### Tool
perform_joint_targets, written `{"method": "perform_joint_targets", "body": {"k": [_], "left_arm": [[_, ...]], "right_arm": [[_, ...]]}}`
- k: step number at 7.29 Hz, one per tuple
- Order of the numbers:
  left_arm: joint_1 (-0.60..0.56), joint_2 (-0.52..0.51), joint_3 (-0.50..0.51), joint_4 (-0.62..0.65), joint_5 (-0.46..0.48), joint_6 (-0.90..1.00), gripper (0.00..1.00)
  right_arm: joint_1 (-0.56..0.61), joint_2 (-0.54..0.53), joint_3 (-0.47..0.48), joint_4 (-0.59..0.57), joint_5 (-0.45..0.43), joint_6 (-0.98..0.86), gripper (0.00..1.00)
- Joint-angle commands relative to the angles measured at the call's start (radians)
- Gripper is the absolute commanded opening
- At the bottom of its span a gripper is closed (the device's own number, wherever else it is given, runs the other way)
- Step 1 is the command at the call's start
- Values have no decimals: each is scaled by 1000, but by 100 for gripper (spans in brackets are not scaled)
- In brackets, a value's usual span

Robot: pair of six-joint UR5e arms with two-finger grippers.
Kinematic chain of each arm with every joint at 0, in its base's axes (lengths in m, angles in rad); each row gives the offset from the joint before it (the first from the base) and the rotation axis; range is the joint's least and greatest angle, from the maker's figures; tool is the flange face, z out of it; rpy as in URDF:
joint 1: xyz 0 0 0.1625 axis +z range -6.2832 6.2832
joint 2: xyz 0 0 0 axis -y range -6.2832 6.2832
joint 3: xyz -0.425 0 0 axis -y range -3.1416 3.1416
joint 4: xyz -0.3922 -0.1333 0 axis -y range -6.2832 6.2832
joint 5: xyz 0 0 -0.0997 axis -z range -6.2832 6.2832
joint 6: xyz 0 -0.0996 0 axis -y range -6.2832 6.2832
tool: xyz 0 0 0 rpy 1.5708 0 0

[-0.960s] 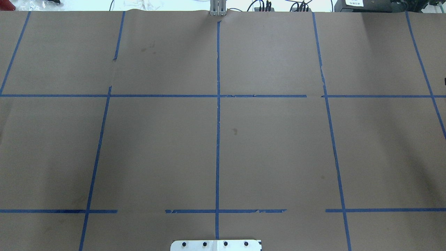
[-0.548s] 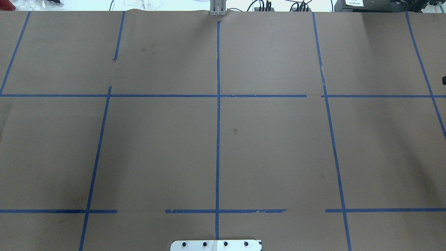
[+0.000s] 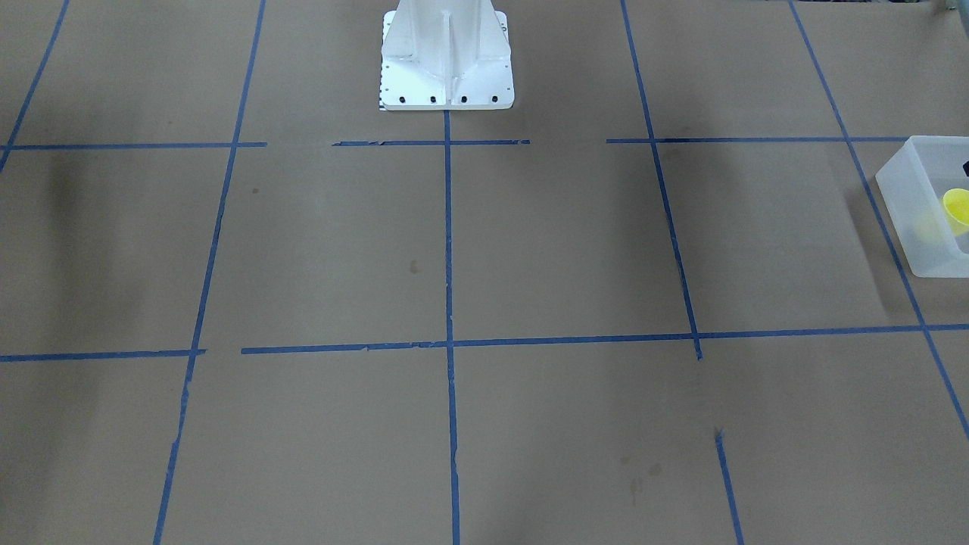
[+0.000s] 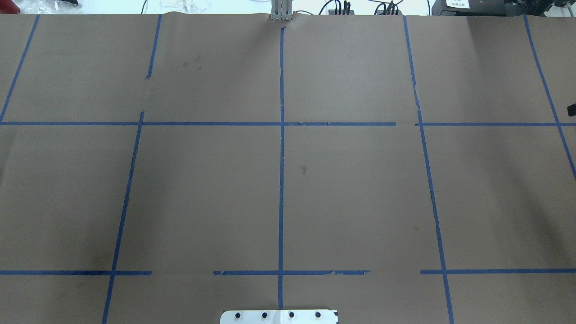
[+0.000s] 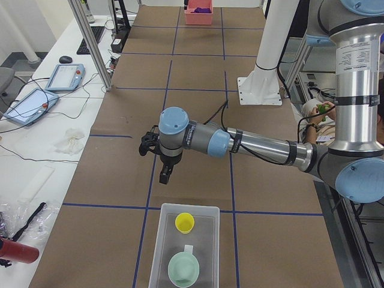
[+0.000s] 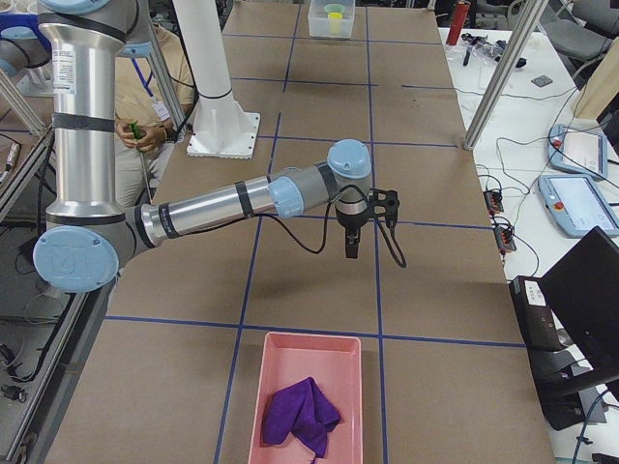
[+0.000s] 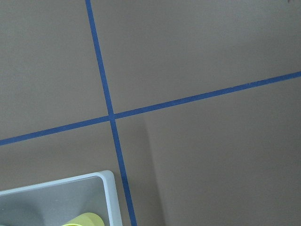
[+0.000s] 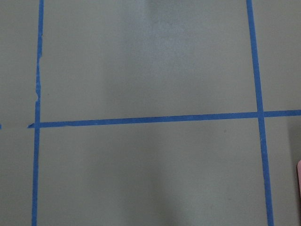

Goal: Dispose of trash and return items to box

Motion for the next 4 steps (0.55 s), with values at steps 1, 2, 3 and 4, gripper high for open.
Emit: {"method": "perform_joint_targets", "body": {"k": [1, 2, 3, 4], "left_arm": [[-2, 10, -1, 2, -1, 2, 100], [-2, 9, -12, 3, 0, 2, 100], [-2, 13, -7, 3, 0, 2, 100], [-5, 13, -7, 3, 0, 2, 100]], "right_arm": [[31, 5, -3, -114, -5, -308, 100], [46, 11, -3, -175, -4, -448, 100], [51, 18, -6, -199, -5, -521, 100], [60, 18, -7, -200, -5, -580, 100]]}}
